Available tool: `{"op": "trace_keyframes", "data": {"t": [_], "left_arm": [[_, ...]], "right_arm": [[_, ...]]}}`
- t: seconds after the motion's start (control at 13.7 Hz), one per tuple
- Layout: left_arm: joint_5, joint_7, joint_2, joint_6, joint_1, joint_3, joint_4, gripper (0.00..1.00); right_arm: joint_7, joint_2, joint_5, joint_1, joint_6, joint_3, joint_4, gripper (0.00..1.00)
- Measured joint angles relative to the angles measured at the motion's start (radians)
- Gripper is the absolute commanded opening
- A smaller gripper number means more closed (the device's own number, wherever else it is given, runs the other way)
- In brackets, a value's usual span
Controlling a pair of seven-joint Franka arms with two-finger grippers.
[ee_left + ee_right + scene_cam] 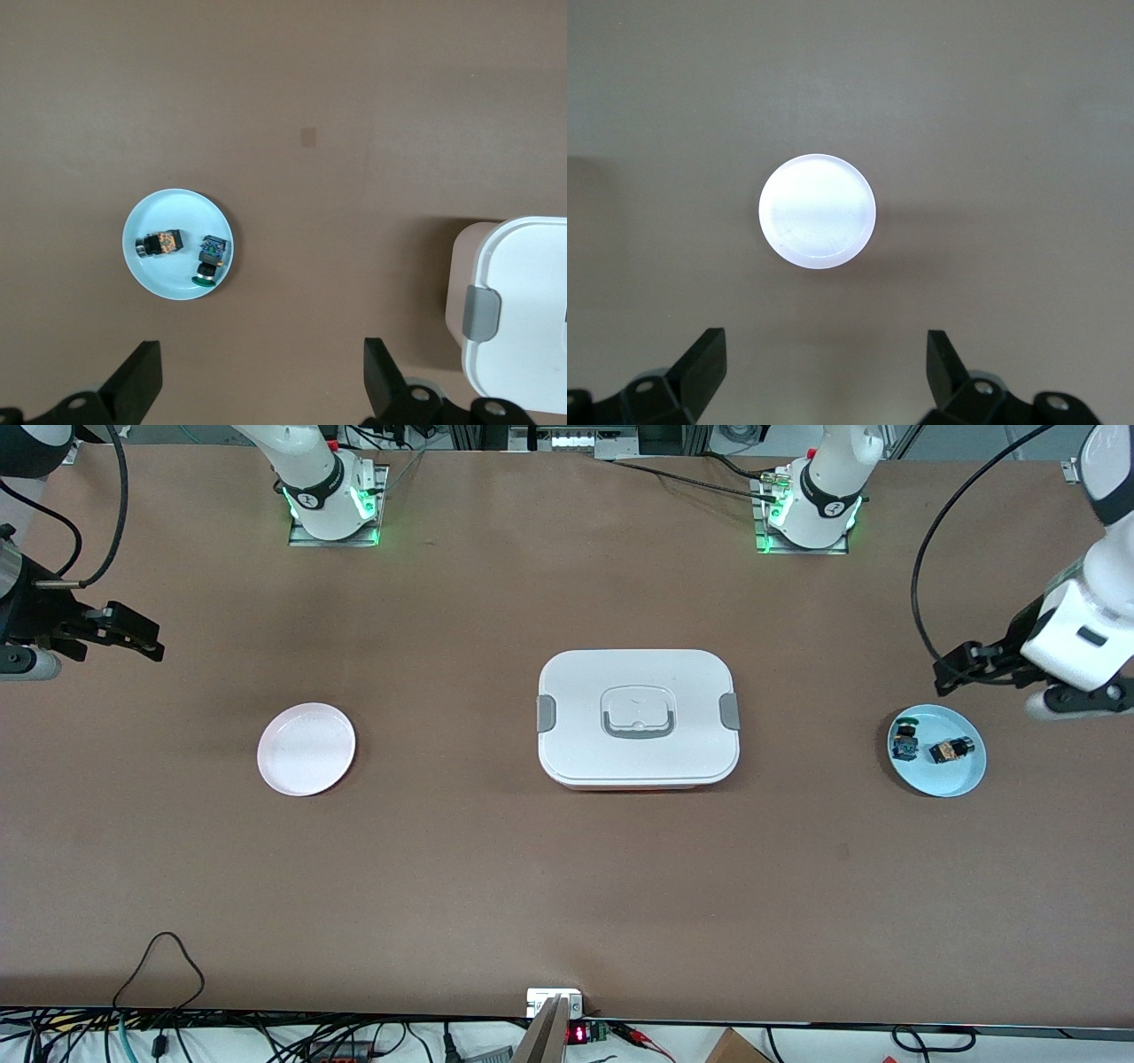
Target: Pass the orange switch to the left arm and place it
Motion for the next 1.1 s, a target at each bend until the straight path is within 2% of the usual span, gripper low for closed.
{"op": "trace_keyframes", "data": {"t": [0.22, 1.1], "left_arm": [[0.000, 0.010, -0.061, 0.015, -0.006, 0.004, -0.066, 1.00], [-0.001, 0.039, -0.061, -0.013, -0.019, 0.004, -0.070, 1.00]], "right_arm": [[0.000, 0.000, 0.000, 0.000, 0.000, 0.000, 0.000, 1.00], [0.000, 0.000, 0.000, 0.000, 0.000, 0.000, 0.000, 1.00]]}}
